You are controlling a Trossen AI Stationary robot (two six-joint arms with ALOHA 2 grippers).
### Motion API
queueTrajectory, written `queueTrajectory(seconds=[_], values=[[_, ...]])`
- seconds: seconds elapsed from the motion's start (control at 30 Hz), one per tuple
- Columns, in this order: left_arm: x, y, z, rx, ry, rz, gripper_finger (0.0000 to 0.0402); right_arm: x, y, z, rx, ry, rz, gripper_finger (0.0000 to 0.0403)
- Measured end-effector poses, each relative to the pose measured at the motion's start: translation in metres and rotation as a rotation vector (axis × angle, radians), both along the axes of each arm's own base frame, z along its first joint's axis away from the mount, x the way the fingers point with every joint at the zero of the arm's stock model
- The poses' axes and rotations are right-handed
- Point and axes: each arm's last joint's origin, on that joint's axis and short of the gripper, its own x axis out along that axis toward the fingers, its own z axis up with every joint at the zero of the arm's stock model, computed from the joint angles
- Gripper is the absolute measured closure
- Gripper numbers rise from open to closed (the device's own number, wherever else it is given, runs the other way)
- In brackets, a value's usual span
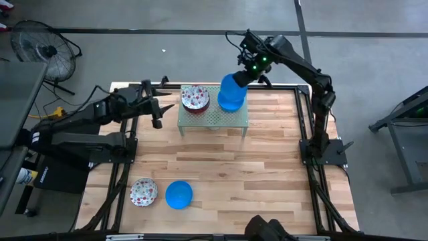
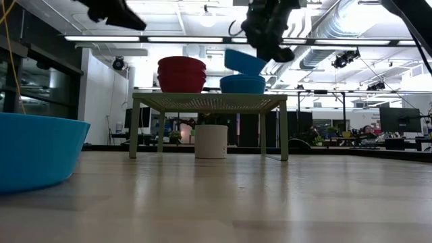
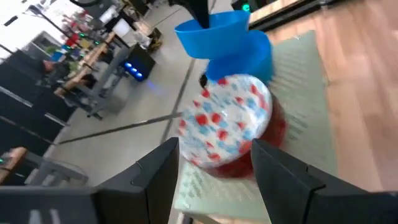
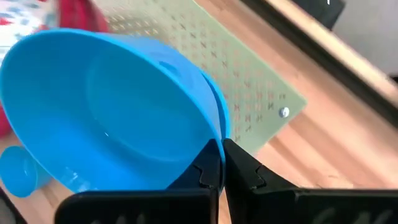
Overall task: Pick & Place Mini bowls
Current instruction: Stack the blue bowl on the blue bowl on the shelf
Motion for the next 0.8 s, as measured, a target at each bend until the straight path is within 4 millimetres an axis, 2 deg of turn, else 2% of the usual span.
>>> queueTrajectory(seconds=[0.17, 0.4, 0.67, 0.8], values=[[-0.021, -0.005, -0.011, -0.009, -0.067, 0.031, 0.0207, 0.004, 0.0, -0.021, 0.077, 0.041, -0.051, 0.0403], [-0.033, -0.008, -0.016, -0.042, -0.101, 0.036, 0.0207, 0.012, -0.001, -0.043, 0.118, 0.039, -0.097, 0.0403], [-0.035, -0.009, -0.015, -0.063, -0.121, 0.035, 0.0207, 0.014, 0.0, -0.047, 0.117, 0.04, -0.1, 0.0401], [-0.035, -0.009, -0.015, -0.074, -0.127, 0.034, 0.0207, 0.013, 0.0, -0.046, 0.095, 0.046, -0.096, 0.0379]])
